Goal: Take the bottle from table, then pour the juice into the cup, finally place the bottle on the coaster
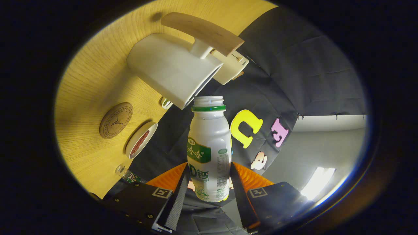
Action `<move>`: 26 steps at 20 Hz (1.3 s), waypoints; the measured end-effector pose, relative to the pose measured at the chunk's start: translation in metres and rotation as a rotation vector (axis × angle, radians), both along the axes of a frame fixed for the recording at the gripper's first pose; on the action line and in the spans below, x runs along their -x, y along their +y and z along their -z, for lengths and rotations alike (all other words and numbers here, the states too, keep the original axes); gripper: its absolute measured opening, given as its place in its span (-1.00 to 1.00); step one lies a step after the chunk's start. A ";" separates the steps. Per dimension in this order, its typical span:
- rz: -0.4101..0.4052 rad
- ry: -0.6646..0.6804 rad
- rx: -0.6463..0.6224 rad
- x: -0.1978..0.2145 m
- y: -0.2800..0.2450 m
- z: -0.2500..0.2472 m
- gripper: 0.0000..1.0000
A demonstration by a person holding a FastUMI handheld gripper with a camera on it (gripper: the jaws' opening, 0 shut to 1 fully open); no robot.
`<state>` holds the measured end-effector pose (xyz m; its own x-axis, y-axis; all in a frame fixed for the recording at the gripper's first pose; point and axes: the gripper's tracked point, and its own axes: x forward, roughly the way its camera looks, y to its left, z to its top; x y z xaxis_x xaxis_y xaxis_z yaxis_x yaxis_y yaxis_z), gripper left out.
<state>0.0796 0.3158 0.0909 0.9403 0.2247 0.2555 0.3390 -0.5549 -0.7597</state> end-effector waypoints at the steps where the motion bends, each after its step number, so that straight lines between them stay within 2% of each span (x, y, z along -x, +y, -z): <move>1: 0.001 0.003 -0.001 -0.002 0.000 0.003 0.41; 5: 0.008 0.013 -0.032 -0.005 -0.004 0.003 0.41; 8: 0.013 0.056 -0.127 -0.005 -0.012 0.003 0.41; 19: 0.014 0.335 -0.719 -0.018 -0.035 0.028 0.42; 26: -0.018 0.450 -1.076 -0.029 -0.045 0.034 0.42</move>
